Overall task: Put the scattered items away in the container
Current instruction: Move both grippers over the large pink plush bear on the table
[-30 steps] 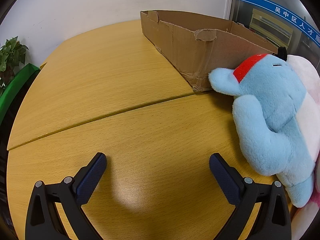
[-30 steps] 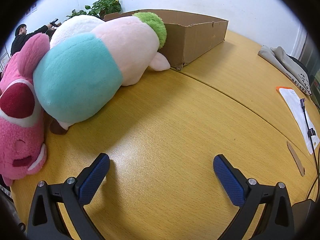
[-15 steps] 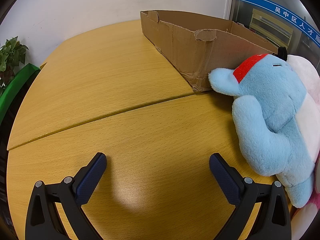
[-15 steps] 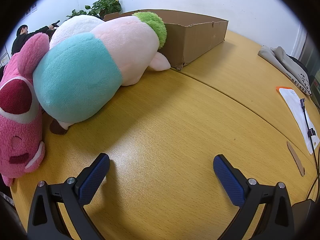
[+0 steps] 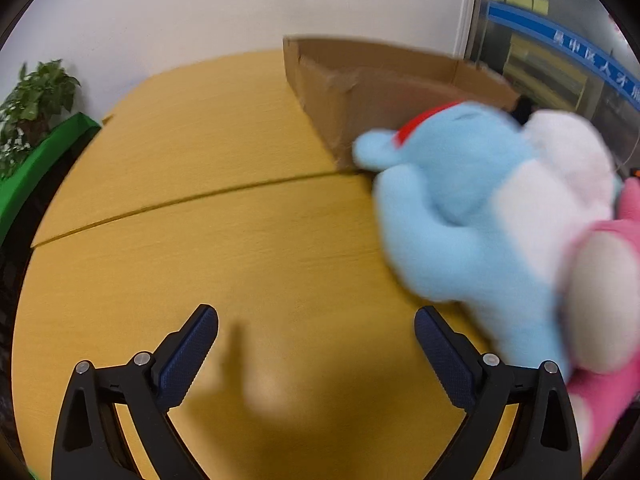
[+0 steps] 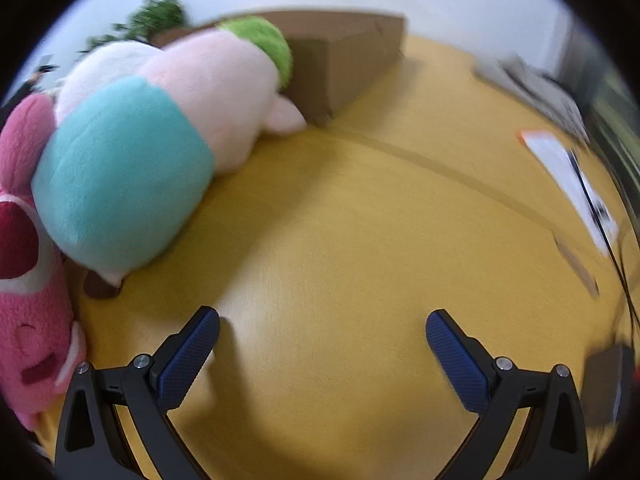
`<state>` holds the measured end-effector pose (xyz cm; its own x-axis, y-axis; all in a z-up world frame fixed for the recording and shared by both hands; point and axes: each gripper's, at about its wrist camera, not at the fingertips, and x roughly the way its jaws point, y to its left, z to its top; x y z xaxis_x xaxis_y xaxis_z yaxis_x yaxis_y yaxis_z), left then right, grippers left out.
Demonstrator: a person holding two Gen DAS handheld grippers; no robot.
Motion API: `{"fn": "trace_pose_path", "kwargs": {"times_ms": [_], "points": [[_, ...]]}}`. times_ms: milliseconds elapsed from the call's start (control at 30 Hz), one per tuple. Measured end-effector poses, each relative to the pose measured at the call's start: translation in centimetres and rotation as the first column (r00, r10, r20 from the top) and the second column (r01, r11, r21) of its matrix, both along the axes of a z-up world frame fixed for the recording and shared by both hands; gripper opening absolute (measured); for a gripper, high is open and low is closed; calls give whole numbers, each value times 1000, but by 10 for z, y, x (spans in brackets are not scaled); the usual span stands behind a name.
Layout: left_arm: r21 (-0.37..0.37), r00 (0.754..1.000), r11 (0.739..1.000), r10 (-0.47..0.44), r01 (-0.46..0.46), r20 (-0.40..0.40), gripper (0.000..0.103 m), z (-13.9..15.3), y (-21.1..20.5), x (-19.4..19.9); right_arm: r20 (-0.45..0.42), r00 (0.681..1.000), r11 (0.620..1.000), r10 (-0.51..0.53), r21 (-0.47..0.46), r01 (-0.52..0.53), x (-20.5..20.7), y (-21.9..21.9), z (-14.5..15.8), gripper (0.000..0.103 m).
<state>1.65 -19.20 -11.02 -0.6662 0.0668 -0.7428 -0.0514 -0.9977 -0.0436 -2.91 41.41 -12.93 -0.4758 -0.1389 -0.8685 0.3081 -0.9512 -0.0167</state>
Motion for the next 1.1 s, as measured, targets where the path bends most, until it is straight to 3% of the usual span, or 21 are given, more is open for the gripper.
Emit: {"fn": "trace_pose_path", "kwargs": {"times_ms": [67, 133, 167, 200, 300, 433, 567, 700, 833, 1100], "points": [[-48, 994, 997, 50, -55, -93, 103, 27, 16, 34, 18, 997, 995, -77, 57, 76, 19, 0, 10, 102], [-101, 977, 987, 102, -122, -185, 103, 55, 34, 67, -117, 987, 993, -107, 43, 113, 53, -1, 40, 101], [-111, 968, 983, 122, -149, -220, 103, 68, 44, 81, -206, 968, 988, -146, 11, 151, 73, -2, 60, 101], [-107, 959, 980, 136, -167, -247, 103, 81, 55, 96, -280, 939, 979, -200, -34, 199, 91, -2, 80, 102], [-48, 951, 988, 127, -147, -280, 103, 105, 85, 122, -388, 862, 944, -325, -196, 267, 138, -14, 128, 102], [24, 941, 995, 102, -100, -323, 103, 121, 131, 123, -477, 829, 951, -290, -237, 197, 168, -69, 158, 102], [95, 952, 994, 85, -60, -293, 103, 113, 173, 123, -475, 821, 941, -317, -264, 211, 180, -134, 156, 102], [120, 961, 989, 115, -87, -251, 103, 100, 189, 122, -384, 856, 932, -345, -251, 263, 180, -173, 142, 102], [101, 962, 994, 74, -49, -264, 103, 100, 207, 134, -362, 865, 934, -349, -213, 288, 187, -180, 134, 102], [56, 964, 998, 37, -23, -262, 103, 96, 221, 134, -390, 840, 927, -376, -161, 340, 196, -177, 133, 102]]}}
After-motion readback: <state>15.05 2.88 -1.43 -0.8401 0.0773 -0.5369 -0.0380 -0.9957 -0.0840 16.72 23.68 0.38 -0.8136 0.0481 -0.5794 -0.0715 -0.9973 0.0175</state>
